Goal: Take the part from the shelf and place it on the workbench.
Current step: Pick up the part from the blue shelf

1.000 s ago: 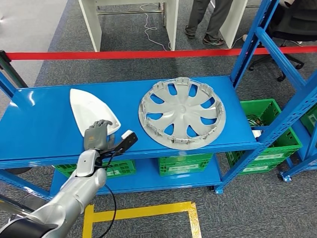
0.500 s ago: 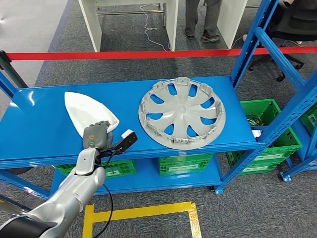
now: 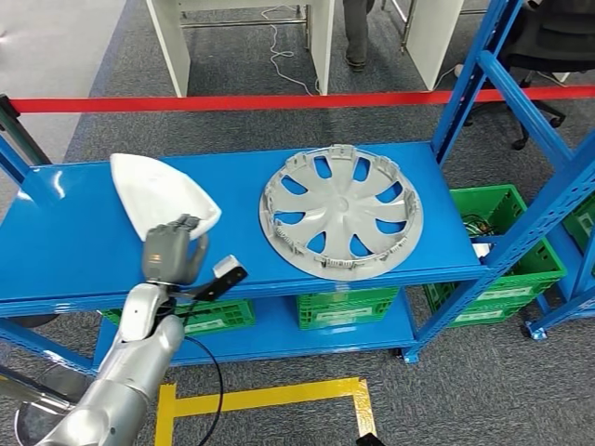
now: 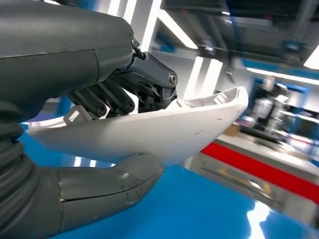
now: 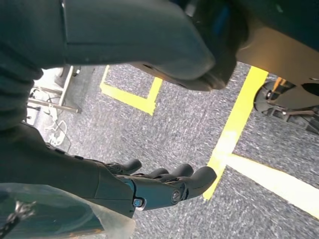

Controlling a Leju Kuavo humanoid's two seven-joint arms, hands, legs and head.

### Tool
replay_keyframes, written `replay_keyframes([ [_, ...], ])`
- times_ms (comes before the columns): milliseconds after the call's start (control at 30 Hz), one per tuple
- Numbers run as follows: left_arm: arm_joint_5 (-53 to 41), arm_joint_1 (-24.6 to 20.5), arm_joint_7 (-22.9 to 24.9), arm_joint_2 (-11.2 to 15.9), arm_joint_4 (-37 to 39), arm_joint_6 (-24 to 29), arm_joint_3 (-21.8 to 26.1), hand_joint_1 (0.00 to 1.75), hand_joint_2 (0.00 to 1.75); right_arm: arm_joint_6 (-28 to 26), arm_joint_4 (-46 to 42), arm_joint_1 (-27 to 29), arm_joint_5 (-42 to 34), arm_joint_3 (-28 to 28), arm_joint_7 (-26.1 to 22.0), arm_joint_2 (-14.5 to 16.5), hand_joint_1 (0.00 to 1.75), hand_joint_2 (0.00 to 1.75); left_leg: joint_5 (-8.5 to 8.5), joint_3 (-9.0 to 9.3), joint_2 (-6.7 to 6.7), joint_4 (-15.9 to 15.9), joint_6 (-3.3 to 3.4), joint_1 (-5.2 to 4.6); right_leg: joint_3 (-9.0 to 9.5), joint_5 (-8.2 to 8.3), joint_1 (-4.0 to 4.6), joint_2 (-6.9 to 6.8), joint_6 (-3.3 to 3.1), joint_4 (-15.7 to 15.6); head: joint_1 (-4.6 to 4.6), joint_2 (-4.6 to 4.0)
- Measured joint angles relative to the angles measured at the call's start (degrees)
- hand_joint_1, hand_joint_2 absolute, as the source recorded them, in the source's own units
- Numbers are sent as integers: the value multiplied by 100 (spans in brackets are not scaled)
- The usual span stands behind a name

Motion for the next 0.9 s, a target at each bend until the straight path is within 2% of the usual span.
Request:
replay_keyframes([
  [233,-51,156,-159,-61,-411,0,362,175,175,1,0,-77,-1,0,-10,0,0,175,2,1,-4,0,0,0,2,1,1,-6,-1,1,0,0],
  [300,-94,183,-558,-137,-523,2,538,175,175,1,0,-100,1,0,-10,0,0,175,2,1,-4,2,0,0,2,1,1,-9,-1,1,1,0],
  [433,199,139,-1728,-464,-709,2,1177,175,175,-12,1,-143,-4,0,-17,3,0,175,2,0,-4,5,1,0,2,1,-1,-5,-1,1,1,0],
  [533,754,97,-2086,-619,-779,2,1383,175,175,-85,9,-139,-39,0,-37,4,0,175,1,0,-4,6,1,0,1,1,-2,-5,0,1,0,0],
  [700,2053,127,-2227,-784,-1093,4,1244,175,175,-98,11,-125,-133,-2,-45,4,0,175,1,-1,-5,6,1,0,1,1,-2,-7,0,0,1,0],
  [833,3878,355,-2189,-752,-1619,4,738,175,175,-128,11,-94,-224,-13,-95,4,0,175,1,-2,-4,6,1,0,1,1,0,-7,0,0,0,0],
  [900,4905,525,-1957,-625,-2002,-46,366,175,175,-148,11,-79,-289,-28,-120,4,0,175,-1,-2,-4,8,2,-2,1,1,-1,-8,0,-1,0,0],
])
